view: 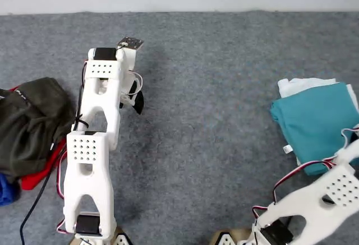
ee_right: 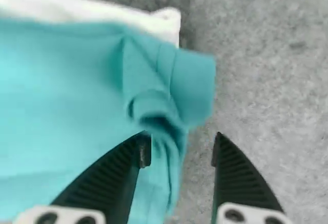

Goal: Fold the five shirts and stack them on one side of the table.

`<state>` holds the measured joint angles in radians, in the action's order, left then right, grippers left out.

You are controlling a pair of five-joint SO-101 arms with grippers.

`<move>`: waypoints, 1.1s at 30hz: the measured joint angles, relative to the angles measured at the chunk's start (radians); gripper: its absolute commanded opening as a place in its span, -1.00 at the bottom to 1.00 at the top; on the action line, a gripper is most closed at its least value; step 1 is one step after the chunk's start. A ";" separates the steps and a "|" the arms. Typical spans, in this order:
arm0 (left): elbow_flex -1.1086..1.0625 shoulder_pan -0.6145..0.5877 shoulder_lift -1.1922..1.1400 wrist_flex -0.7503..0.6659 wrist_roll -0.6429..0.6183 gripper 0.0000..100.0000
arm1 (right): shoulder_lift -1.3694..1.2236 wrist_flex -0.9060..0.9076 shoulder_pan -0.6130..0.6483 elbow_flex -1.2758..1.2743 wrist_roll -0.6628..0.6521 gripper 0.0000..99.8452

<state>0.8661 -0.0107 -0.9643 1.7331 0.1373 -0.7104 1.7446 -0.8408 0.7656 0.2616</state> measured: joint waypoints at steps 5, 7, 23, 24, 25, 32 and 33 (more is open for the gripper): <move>0.000 0.000 0.000 0.000 0.000 -0.56 | 0.075 0.006 0.028 0.000 -0.057 -0.57; 0.000 0.000 0.000 0.000 0.000 -0.56 | 0.115 0.006 0.052 0.000 -0.061 -0.57; -0.069 0.000 0.000 0.000 -0.002 -0.56 | -0.046 -0.296 0.468 0.000 -0.063 -0.58; -0.069 0.000 0.000 0.000 0.000 -0.56 | -0.072 -0.319 0.468 0.000 -0.063 -0.58; -0.069 0.000 0.000 0.000 0.000 -0.56 | -0.097 -0.341 0.468 0.000 -0.063 -0.58; -0.069 0.000 0.000 0.000 0.000 -0.56 | -0.161 -0.440 0.468 0.000 -0.063 -0.58; -0.069 0.000 0.000 0.000 0.000 -0.56 | -0.161 -0.440 0.468 0.000 -0.063 -0.58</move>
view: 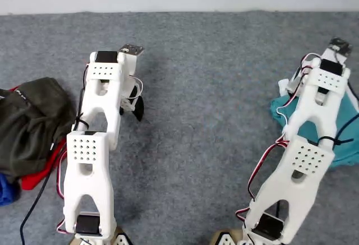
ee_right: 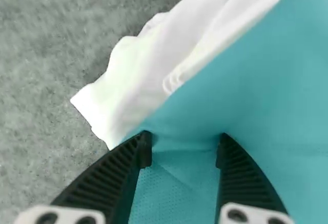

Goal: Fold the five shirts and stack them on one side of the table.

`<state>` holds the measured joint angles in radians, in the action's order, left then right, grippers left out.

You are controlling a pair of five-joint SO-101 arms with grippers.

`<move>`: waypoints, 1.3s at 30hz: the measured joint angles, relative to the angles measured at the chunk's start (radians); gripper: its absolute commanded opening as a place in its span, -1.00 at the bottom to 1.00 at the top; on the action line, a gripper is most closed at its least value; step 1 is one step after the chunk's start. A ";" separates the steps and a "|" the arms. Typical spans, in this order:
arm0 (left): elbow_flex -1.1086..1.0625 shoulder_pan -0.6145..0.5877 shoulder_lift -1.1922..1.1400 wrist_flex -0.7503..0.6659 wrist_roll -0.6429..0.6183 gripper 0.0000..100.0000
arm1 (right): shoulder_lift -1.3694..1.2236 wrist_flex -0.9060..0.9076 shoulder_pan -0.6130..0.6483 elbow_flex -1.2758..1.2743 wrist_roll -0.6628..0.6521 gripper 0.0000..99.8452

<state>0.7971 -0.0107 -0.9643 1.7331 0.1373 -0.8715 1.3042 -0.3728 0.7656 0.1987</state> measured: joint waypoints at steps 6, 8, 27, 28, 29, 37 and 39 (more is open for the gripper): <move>0.000 0.000 0.000 0.000 0.000 -0.56 | 0.000 0.000 -0.002 0.000 0.000 -0.78; 0.000 0.000 0.000 0.000 0.000 -0.56 | 0.000 0.000 -0.011 0.000 0.000 -0.97; 0.000 0.000 0.000 0.000 0.000 -0.56 | 0.031 0.226 -0.071 0.072 0.000 -0.74; 0.000 0.000 0.000 0.000 0.000 -0.56 | 0.046 0.264 -0.081 0.097 0.000 -0.74; 0.000 0.000 0.000 0.000 0.000 -0.56 | 0.063 0.296 -0.094 0.123 0.000 -0.74; 0.015 0.000 0.003 0.000 0.000 -0.56 | 0.236 0.448 -0.193 0.327 -0.166 -0.74; 0.018 -0.020 0.037 0.000 0.000 -0.55 | 0.307 0.450 -0.219 0.321 -0.226 -0.74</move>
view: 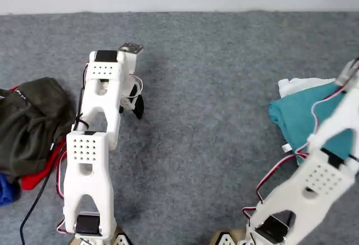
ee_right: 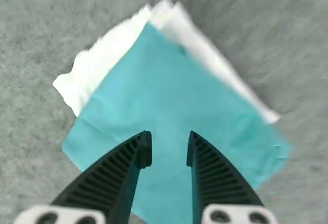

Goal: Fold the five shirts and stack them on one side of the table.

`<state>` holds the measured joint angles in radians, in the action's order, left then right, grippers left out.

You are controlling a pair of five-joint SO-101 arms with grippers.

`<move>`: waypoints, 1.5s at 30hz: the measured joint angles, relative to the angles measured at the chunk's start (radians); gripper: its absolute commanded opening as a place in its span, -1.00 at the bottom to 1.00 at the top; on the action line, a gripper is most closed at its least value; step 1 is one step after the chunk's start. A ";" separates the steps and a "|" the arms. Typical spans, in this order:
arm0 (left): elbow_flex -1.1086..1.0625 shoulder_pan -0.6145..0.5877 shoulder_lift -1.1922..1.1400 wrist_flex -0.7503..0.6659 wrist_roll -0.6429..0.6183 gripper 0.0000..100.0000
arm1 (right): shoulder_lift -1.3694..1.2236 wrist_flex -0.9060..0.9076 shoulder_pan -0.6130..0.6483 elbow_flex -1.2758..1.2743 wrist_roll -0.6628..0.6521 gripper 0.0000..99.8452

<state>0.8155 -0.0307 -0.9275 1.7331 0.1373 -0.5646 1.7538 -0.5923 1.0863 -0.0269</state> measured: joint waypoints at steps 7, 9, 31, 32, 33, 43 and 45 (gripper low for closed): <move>-0.038 -0.221 0.269 0.000 0.000 -0.47 | 0.279 0.000 -0.025 -0.284 -0.210 -0.74; -0.091 -0.307 0.350 0.002 0.000 -0.46 | 0.348 0.000 -0.025 -0.400 -0.236 -0.74; -0.261 -0.873 0.589 -0.310 0.002 -0.42 | 0.852 0.000 0.087 -0.956 -0.293 -0.75; -0.264 -0.873 0.575 -0.336 0.000 -0.42 | 0.881 0.000 0.092 -0.982 -0.293 -0.75; -0.264 -0.873 0.557 -0.364 -0.002 -0.42 | 0.911 0.000 0.095 -1.007 -0.293 -0.75; -0.264 -0.870 0.284 -0.454 -0.008 -0.50 | 1.157 -0.020 0.095 -1.286 -0.293 -0.75; -0.264 -0.856 0.267 -0.448 -0.008 -0.65 | 1.191 -0.057 0.095 -1.349 -0.267 -0.75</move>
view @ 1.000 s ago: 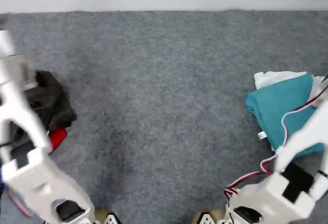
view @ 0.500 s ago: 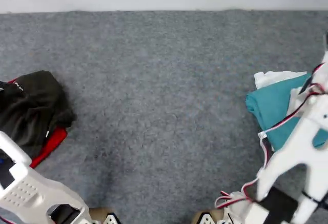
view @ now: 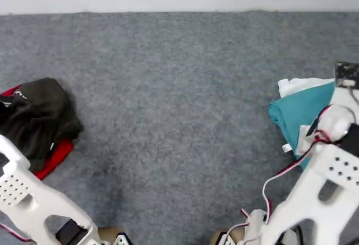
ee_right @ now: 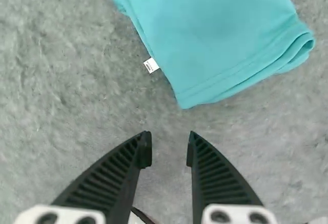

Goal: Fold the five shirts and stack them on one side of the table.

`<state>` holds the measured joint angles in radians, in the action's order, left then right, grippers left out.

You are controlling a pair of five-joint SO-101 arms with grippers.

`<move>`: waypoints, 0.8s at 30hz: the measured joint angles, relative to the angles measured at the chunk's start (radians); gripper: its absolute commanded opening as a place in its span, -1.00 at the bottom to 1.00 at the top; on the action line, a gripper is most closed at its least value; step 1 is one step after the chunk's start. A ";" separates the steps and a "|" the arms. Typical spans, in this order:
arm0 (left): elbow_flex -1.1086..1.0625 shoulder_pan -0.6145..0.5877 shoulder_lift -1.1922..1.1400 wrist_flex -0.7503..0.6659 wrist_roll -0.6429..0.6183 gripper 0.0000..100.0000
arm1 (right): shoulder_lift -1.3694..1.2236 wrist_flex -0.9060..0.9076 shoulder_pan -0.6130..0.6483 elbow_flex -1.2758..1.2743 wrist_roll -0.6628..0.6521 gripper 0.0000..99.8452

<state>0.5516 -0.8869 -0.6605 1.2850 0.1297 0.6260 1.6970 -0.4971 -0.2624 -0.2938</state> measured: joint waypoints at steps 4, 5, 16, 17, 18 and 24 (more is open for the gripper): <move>0.000 0.031 -0.008 0.028 0.000 -0.98 | 0.041 -0.104 0.002 -0.152 0.035 -0.75; 0.000 0.040 -0.008 0.043 0.003 -0.95 | 0.046 -0.140 0.003 -0.199 0.038 -0.75; -0.138 0.407 -0.064 0.427 0.066 -0.97 | 0.046 -0.520 0.448 -0.707 0.043 -0.75; -0.169 0.442 -0.060 0.428 0.068 -0.97 | 0.046 -0.562 0.493 -0.755 0.031 -0.75; -0.193 0.470 -0.061 0.428 0.071 -0.97 | 0.046 -0.598 0.528 -0.799 0.017 -0.75; -0.235 0.531 -0.063 0.428 0.069 -0.97 | 0.048 -0.758 0.588 -1.020 -0.011 -0.74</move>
<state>0.3168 -0.3560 -0.7234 1.7131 0.1987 0.6736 0.9390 0.0905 -1.2827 -0.3046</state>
